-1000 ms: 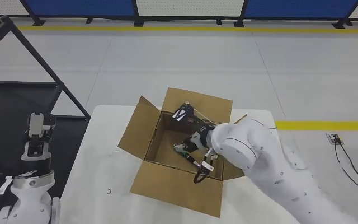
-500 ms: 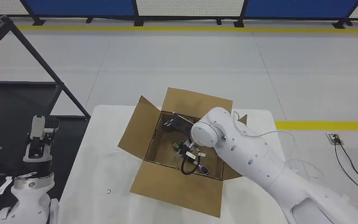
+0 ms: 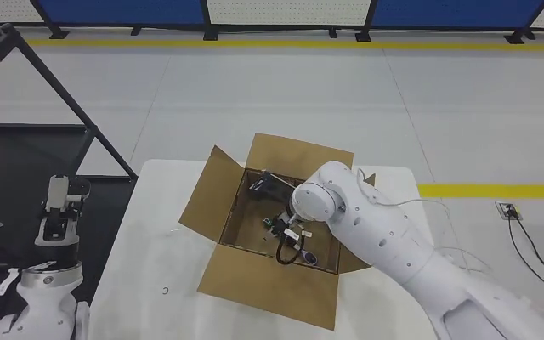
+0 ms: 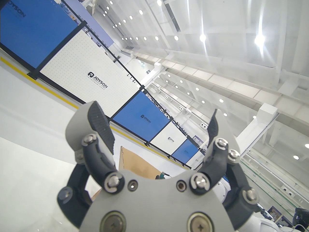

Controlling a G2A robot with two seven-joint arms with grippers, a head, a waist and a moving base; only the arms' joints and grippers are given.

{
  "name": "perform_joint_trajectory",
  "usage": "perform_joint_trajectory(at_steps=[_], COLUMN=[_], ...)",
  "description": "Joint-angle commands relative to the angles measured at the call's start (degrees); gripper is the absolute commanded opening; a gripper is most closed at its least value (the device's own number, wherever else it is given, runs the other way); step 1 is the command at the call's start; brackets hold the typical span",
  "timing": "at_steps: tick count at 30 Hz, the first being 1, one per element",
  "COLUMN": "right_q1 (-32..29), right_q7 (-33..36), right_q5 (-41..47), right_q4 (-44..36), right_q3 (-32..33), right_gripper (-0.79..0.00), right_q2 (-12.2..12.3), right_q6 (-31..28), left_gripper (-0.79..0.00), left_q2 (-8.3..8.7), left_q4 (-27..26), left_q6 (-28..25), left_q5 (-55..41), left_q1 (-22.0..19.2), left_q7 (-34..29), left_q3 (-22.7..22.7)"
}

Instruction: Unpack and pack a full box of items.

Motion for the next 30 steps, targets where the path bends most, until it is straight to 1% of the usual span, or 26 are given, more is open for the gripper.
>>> perform_joint_trajectory(at_steps=[1, 6, 8, 9, 10, 11, 12, 14, 15, 22, 25, 28, 30], right_q1=[0.73, 1.10, 1.20, 1.24, 1.35, 1.45, 1.52, 1.65, 1.74, 2.24, 2.42, 2.53, 2.51], right_q7=[1.08, -0.56, -1.62, -2.16, -2.66, -3.20, -3.70, -4.48, -4.60, -4.40, -3.96, -4.18, -4.39], right_q5=[-0.50, -2.07, -2.70, -2.80, -2.84, -2.56, -2.43, -2.11, -1.96, -1.61, -2.49, -3.08, -3.05], right_q4=[2.42, 8.28, 11.00, 12.31, 13.63, 14.96, 16.41, 19.31, 20.72, 28.15, 30.48, 32.73, 34.05], right_q3=[-1.48, -5.37, -6.53, -6.98, -7.34, -7.52, -7.73, -8.08, -8.26, -9.47, -10.11, -10.45, -10.49], right_gripper=[0.000, 0.000, -0.037, -0.080, -0.234, -0.268, -0.262, -0.372, -0.394, -0.428, -0.459, -0.468, -0.465], right_q2=[-1.02, -4.13, -5.43, -6.09, -6.73, -7.34, -7.92, -9.06, -9.63, -13.36, -14.82, -16.19, -17.00], right_q6=[-0.83, -2.73, -2.51, -2.38, -2.31, -2.44, -2.63, -2.80, -2.96, -4.19, -3.11, -1.88, -2.08], left_gripper=[0.000, 0.000, 0.000, 0.000, 0.000, 0.000, 0.000, 0.000, 0.000, 0.000, 0.000, 0.000, 0.000], left_q2=[0.00, 0.00, 0.00, 0.00, 0.00, 0.00, 0.00, 0.00, 0.00, 0.00, 0.00, 0.00, 0.00], left_q4=[0.00, 0.00, 0.00, 0.00, 0.00, 0.00, 0.00, 0.00, 0.00, 0.00, 0.00, 0.00, 0.00], left_q6=[0.00, 0.00, 0.00, 0.00, 0.00, 0.00, 0.00, 0.00, 0.00, 0.00, 0.00, 0.00, 0.00], left_q5=[0.00, 0.00, 0.00, 0.00, 0.00, 0.00, 0.00, 0.00, 0.00, 0.00, 0.00, 0.00, 0.00], left_q1=[0.00, 0.00, 0.00, 0.00, 0.00, 0.00, 0.00, 0.00, 0.00, 0.00, 0.00, 0.00, 0.00], left_q7=[0.00, 0.00, 0.00, 0.00, 0.00, 0.00, 0.00, 0.00, 0.00, 0.00, 0.00, 0.00, 0.00], left_q3=[0.00, 0.00, 0.00, 0.00, 0.00, 0.00, 0.00, 0.00, 0.00, 0.00, 0.00, 0.00, 0.00])
